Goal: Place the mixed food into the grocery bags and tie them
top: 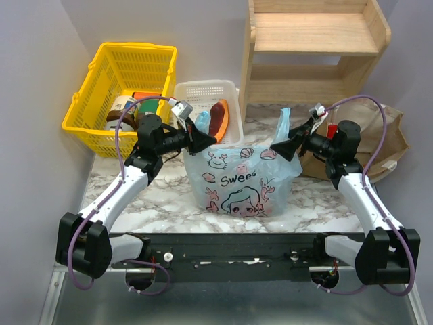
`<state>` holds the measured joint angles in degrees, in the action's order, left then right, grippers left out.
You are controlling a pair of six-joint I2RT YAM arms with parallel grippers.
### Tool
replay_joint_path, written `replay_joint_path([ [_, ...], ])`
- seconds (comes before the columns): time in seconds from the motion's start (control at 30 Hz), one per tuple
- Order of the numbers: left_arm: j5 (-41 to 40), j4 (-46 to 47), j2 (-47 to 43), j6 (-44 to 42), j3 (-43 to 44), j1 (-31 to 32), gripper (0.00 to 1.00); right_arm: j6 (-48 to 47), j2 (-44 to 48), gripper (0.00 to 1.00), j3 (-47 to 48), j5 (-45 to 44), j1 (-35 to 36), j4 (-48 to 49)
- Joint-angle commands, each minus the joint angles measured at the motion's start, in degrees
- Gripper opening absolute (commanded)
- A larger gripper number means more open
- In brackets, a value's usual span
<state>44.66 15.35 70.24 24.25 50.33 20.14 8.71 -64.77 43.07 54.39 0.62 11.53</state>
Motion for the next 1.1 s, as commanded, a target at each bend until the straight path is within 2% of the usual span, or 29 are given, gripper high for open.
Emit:
replay_joint_path([
  [0.0, 2.2, 2.0, -0.7, 0.4, -0.7, -0.1, 0.0, 0.6, -1.8, 1.0, -0.2, -2.8, -0.4, 5.7],
  [0.07, 2.3, 2.0, -0.8, 0.3, -0.8, -0.1, 0.0, -1.3, -1.9, 1.0, 1.0, -6.0, -0.4, 3.6],
  [0.1, 2.2, 1.9, -1.0, 0.0, -0.8, -0.1, 0.0, -2.6, -1.5, 1.0, 1.6, -10.6, -0.4, 1.6],
  [0.23, 2.1, 1.9, -1.3, -0.3, -0.9, -0.1, 0.0, -4.4, 1.6, 1.0, 1.3, -15.5, -0.4, -0.9],
  [0.5, 2.8, 2.7, -1.0, 0.1, -1.0, -0.1, 0.0, 0.9, -6.5, 1.0, 3.3, -0.6, -0.4, 1.8],
  [0.73, 2.6, 2.9, -0.5, 0.4, -1.1, -0.1, 0.0, 3.7, -7.3, 1.0, 1.9, 1.2, 2.8, 6.2],
  [0.8, 2.6, 3.3, -0.5, 0.7, -1.2, -0.1, 0.0, 4.5, -7.9, 0.96, 2.1, 1.9, 3.9, 6.9],
  [0.83, 2.7, 3.5, -0.5, 0.8, -1.4, -0.1, 0.0, 5.3, -8.3, 0.93, 2.1, 2.2, 4.4, 8.0],
  [0.97, 2.1, 3.4, -0.9, 0.6, -1.5, -0.1, 0.0, 9.2, -8.6, 0.65, 0.0, 2.3, 5.5, 13.2],
  [1.03, 1.7, 3.4, -1.1, 0.6, -1.6, -0.1, 0.0, 10.9, -7.8, 0.55, -0.9, 1.9, 5.5, 14.9],
  [1.07, 1.3, 3.4, -1.2, 0.5, -1.7, -0.1, 0.0, 11.0, -7.4, 0.41, -1.1, 1.7, 5.5, 14.9],
])
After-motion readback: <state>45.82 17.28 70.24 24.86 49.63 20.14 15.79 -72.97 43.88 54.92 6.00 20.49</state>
